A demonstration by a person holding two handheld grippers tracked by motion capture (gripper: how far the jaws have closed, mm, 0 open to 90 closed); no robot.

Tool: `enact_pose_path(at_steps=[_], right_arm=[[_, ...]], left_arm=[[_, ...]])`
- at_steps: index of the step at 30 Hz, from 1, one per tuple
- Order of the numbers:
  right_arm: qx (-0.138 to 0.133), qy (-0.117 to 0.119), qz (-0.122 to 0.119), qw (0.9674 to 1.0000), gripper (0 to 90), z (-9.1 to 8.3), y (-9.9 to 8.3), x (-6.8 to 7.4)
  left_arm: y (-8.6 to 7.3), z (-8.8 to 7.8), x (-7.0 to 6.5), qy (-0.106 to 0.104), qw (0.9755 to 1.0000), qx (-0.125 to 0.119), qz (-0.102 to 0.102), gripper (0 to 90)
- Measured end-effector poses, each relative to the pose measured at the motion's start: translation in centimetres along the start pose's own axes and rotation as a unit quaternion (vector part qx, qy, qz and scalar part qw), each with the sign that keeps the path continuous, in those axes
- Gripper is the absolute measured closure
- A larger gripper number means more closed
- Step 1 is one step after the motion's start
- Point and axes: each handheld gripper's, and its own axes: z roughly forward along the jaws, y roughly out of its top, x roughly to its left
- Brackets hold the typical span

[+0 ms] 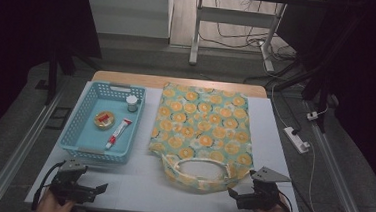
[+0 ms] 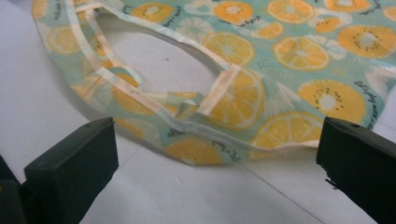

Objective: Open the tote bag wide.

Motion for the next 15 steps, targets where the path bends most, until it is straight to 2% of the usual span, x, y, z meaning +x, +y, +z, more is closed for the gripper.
enact_pose_path(at_steps=[10, 15], right_arm=[[-0.005, 0.019, -0.021, 0.9996, 0.0, 0.41, 0.42, 0.48], [-0.014, 0.029, -0.017, 0.9993, 0.0, 0.64, 0.76, 0.70]], left_arm=[[-0.02, -0.03, 0.07, -0.002, 1.0000, -0.002, -0.004, 0.0], [-0.04, -0.06, 0.13, -0.003, 1.0000, -0.004, -0.005, 0.0]])
